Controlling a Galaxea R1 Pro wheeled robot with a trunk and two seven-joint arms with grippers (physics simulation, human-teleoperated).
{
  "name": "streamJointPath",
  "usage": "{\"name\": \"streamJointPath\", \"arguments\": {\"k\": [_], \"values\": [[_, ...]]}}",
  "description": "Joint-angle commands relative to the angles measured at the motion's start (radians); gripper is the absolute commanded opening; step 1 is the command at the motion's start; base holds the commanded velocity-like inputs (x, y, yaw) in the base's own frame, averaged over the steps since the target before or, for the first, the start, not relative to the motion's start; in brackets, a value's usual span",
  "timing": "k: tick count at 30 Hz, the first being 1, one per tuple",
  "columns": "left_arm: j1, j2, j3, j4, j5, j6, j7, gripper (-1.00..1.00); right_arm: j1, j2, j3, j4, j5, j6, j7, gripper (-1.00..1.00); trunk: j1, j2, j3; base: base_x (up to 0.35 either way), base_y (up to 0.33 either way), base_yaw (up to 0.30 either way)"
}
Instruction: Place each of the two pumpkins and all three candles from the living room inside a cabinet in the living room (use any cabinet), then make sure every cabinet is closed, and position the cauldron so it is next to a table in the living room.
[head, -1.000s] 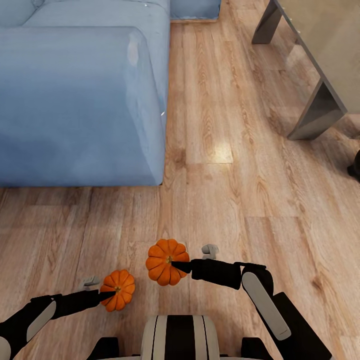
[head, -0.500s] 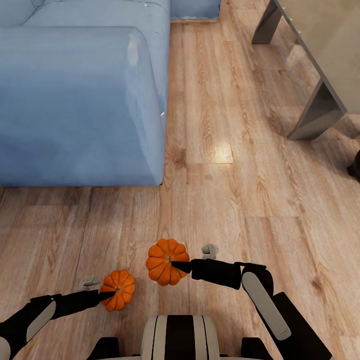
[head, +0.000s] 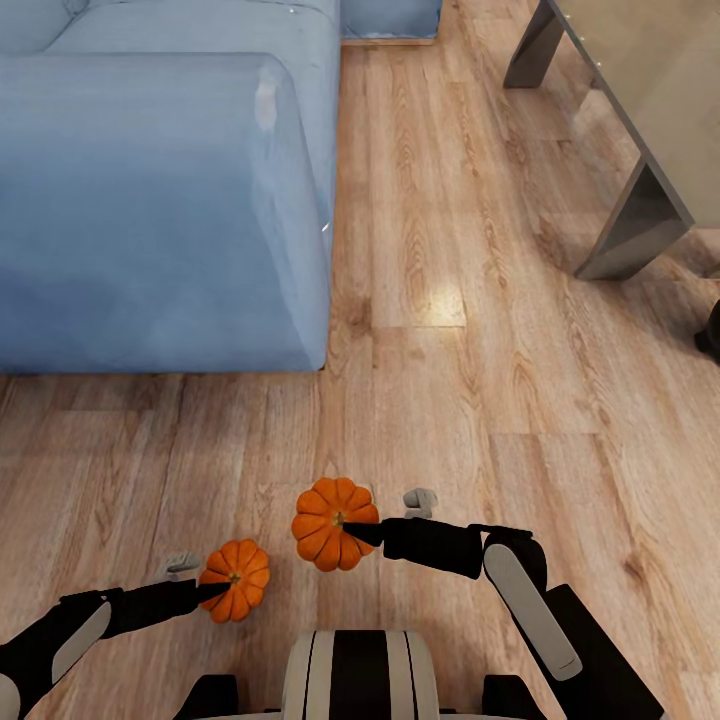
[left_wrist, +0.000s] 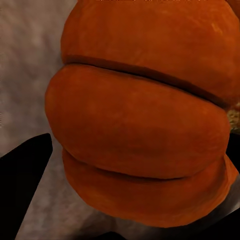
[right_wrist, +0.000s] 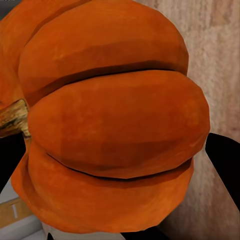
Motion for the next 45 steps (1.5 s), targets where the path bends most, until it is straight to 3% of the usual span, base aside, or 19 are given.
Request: {"name": "streamJointPath", "arguments": {"k": [1,7,16,24,28,34,45], "values": [[0.0,0.001,-0.001,0.001,-0.006,-0.002,0.008,-1.0,0.0,0.0,0.0,0.0,0.004,0.002,0.006,-1.0,0.0,0.0,-0.001,0.0,0.0,0.0],[0.0,-0.001,-0.001,0.001,-0.005,0.0,0.008,-1.0,-0.001,0.0,0.0,0.0,0.003,0.001,0.007,-1.0,0.0,0.0,-0.001,0.0,0.0,0.0],[0.0,-0.001,0.043,0.0,-0.005,0.006,0.01,-1.0,0.0,0.0,0.0,0.0,0.004,0.002,0.007,-1.0,-0.004,0.002,0.034,0.0,0.0,0.0],[0.0,0.0,0.047,-0.014,-0.006,0.015,0.01,-1.0,-0.001,0.0,-0.002,-0.001,0.003,-0.002,0.007,-1.0,-0.008,0.004,0.065,0.0,0.0,0.0],[0.0,0.002,0.048,-0.067,-0.008,0.129,0.012,-1.0,0.0,0.0,-0.004,0.0,0.003,-0.005,0.007,-1.0,-0.009,0.005,0.081,0.0,0.0,0.0],[-0.001,0.001,0.049,-0.099,-0.017,0.223,0.019,-1.0,0.0,0.0,-0.004,0.001,0.003,-0.011,0.007,-1.0,-0.012,0.006,0.104,0.0,0.0,0.0],[-0.019,0.022,0.053,-0.1,-0.016,0.292,0.063,-1.0,0.0,-0.001,-0.009,0.025,0.002,-0.01,0.007,-1.0,-0.017,0.009,0.146,0.0,0.0,0.0]]}}
